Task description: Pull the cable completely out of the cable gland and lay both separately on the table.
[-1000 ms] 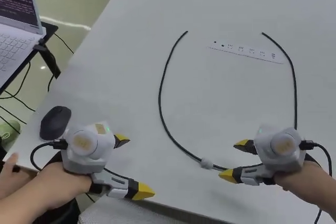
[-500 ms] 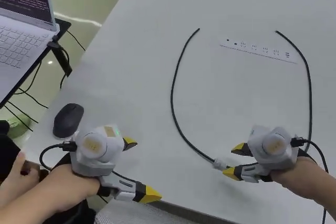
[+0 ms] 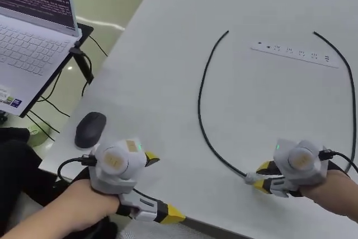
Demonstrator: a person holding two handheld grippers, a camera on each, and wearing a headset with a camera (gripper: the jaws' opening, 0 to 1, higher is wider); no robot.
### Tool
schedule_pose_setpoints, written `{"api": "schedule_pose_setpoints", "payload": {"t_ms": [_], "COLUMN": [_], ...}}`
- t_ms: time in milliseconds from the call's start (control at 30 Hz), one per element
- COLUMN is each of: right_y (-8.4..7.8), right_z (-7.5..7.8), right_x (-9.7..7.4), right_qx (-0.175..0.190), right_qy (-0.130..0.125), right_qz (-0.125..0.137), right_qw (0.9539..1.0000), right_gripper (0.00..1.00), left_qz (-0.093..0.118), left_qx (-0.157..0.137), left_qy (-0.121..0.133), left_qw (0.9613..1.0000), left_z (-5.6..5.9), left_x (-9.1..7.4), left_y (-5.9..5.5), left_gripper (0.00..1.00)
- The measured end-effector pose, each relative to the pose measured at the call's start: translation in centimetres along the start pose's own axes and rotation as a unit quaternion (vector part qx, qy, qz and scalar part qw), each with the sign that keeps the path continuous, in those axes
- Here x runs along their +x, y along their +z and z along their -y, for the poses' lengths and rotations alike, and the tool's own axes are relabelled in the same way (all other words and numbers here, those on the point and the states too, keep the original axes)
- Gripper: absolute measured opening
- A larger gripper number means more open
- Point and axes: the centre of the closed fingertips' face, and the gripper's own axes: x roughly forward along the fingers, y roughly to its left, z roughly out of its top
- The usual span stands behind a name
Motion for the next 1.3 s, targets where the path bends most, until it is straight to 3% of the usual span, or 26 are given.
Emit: {"api": "schedule_pose_setpoints", "payload": {"t_ms": [400,767,1033,1300], "right_y": [0.0,0.1,0.5,1.0], "right_z": [-0.3,-0.1,-0.7,-1.7], "right_x": [0.2,-1.0,-3.4,-6.3], "right_qx": [-0.011,0.000,0.007,-0.005], "right_qy": [0.010,-0.004,-0.002,-0.003], "right_qz": [-0.005,-0.003,0.007,0.016], "right_qw": [0.9999,1.0000,0.9999,0.9999], "right_gripper": [0.09,0.07,0.07,0.06], "left_qz": [-0.010,-0.003,0.017,0.035], "left_qx": [0.003,0.004,0.015,0.043], "left_qy": [0.002,-0.004,-0.019,-0.036], "left_qw": [0.9999,1.0000,0.9996,0.9978], "left_z": [0.2,1.4,2.6,4.5], "left_x": [-0.3,0.4,1.8,3.6], "left_y": [-0.2,0.7,3.3,6.8], "left_gripper": [0.86,0.86,0.86,0.86]}}
